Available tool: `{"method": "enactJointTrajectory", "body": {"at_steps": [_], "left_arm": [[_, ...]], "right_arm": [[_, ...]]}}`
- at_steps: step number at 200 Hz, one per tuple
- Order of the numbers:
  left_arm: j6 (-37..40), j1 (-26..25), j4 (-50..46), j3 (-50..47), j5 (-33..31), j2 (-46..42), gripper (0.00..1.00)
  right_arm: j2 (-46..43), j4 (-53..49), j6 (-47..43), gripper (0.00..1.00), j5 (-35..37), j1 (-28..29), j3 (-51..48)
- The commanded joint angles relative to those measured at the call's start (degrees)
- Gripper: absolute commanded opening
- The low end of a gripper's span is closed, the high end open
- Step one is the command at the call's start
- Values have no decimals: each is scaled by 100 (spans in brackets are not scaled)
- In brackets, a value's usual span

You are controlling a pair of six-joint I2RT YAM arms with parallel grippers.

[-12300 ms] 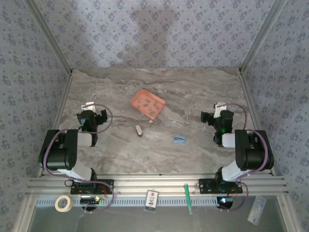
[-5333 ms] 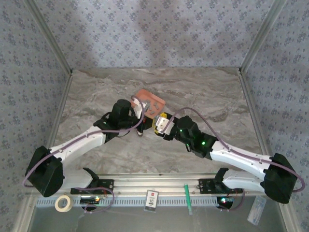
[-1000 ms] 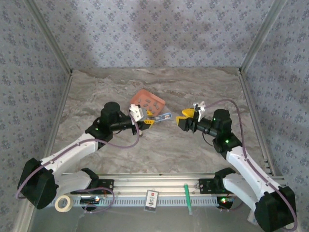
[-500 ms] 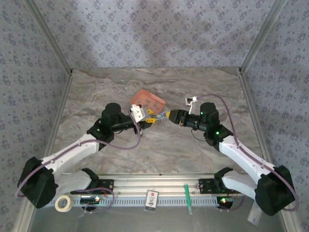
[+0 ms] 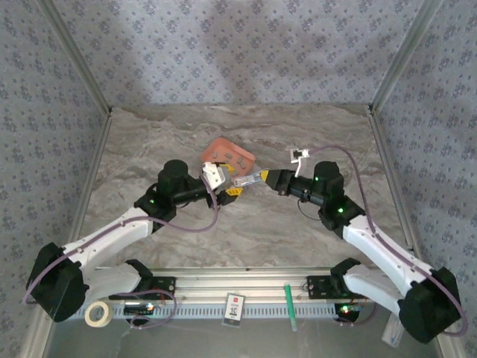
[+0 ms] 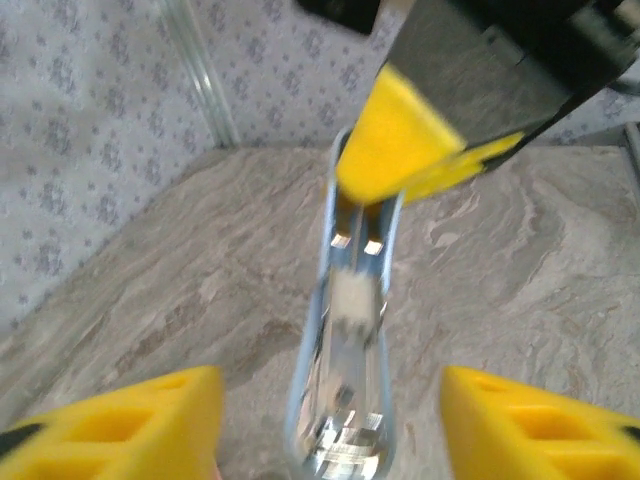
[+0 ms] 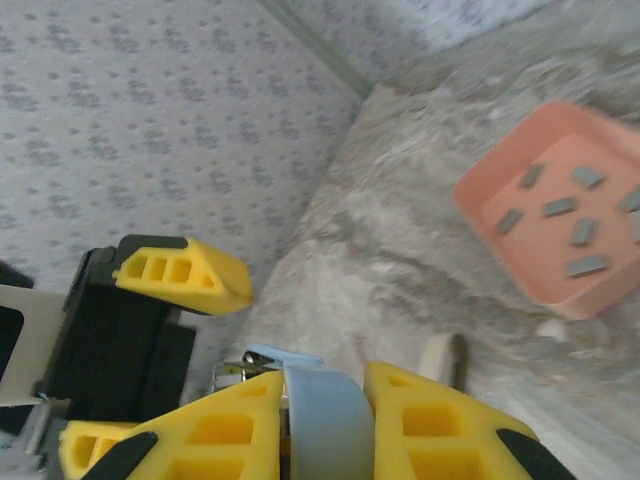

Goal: Load the staples into the stapler

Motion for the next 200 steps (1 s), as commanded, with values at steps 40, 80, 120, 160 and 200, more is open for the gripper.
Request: {"method": "enactJointTrajectory", "body": {"at_steps": [40,80,120,160,200], "left_arm": [[899,-503,-1606,561,-1310,-60,65],[684,-840,-1407,769,-1598,417,64],[638,-1087,-1176,1049,-1770,945,64],[661,-1176,-998,1240,-1754,1268,61],[709,-1184,-842,1446,-1673,1539,53]], "right_arm": [[-60,-2635,-1864,12,1520,223,1053],[8,-2553,-1813,12,1705,535,1135],[72,-2469,-1664,13,1755,709,1087],[137,-2315,-1586,13,1533,743,1060],[219,-2230,-1611,13,1342,755,1030]]}}
